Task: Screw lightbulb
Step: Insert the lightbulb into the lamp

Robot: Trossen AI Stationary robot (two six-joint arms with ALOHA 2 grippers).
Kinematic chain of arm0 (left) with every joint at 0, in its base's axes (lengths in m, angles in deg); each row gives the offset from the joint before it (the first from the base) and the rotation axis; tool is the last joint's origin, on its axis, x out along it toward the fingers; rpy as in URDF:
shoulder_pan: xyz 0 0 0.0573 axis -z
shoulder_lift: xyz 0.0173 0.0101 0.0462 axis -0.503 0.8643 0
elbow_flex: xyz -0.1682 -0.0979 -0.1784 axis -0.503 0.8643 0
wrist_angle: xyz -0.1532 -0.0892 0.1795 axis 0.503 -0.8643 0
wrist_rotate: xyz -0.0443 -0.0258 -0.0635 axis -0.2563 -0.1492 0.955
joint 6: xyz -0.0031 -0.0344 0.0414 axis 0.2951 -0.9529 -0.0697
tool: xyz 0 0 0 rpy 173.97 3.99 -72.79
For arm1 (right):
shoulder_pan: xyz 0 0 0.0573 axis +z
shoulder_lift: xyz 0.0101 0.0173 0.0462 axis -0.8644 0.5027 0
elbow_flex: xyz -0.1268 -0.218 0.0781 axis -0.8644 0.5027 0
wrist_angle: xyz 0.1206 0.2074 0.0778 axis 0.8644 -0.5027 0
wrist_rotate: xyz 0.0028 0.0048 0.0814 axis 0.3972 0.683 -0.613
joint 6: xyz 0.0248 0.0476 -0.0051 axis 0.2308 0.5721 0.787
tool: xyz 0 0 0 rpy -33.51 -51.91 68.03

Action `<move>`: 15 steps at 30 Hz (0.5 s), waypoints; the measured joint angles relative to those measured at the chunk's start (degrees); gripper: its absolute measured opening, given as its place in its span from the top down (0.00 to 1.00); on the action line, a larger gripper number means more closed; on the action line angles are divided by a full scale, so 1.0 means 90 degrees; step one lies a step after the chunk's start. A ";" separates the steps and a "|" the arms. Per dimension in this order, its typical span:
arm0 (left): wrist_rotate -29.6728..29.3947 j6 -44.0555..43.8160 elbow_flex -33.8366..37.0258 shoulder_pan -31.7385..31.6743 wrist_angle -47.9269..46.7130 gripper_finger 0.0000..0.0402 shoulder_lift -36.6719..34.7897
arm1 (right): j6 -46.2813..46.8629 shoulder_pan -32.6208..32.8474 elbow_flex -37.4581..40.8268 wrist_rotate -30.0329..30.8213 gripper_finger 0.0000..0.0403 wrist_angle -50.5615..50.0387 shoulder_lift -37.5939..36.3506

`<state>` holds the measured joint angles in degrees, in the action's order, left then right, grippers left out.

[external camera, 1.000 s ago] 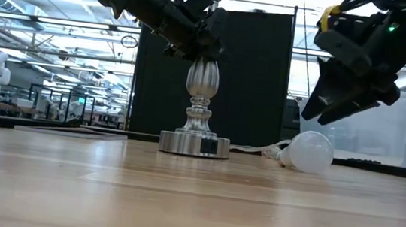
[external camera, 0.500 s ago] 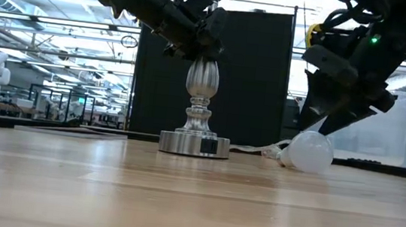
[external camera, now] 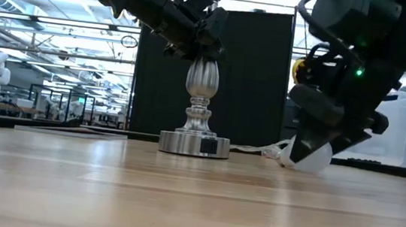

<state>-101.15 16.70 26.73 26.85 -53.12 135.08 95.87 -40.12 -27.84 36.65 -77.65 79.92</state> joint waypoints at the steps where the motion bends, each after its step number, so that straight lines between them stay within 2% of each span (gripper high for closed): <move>1: 0.0007 0.0002 0.0000 0.0000 -0.0003 0.60 0.0000 | -0.0002 -0.0020 0.0000 0.0001 0.22 0.0029 0.0037; 12: 0.0017 0.0005 0.0000 0.0000 -0.0013 0.60 0.0000 | -0.0002 -0.0101 0.0000 0.0041 0.22 0.0135 0.0111; 15: 0.0017 0.0005 0.0000 0.0000 -0.0014 0.60 0.0000 | -0.0003 -0.0101 0.0000 0.0041 0.27 0.0135 0.0111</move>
<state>-100.99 16.74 26.73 26.85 -53.25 135.08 95.84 -41.03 -27.84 37.02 -76.44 80.92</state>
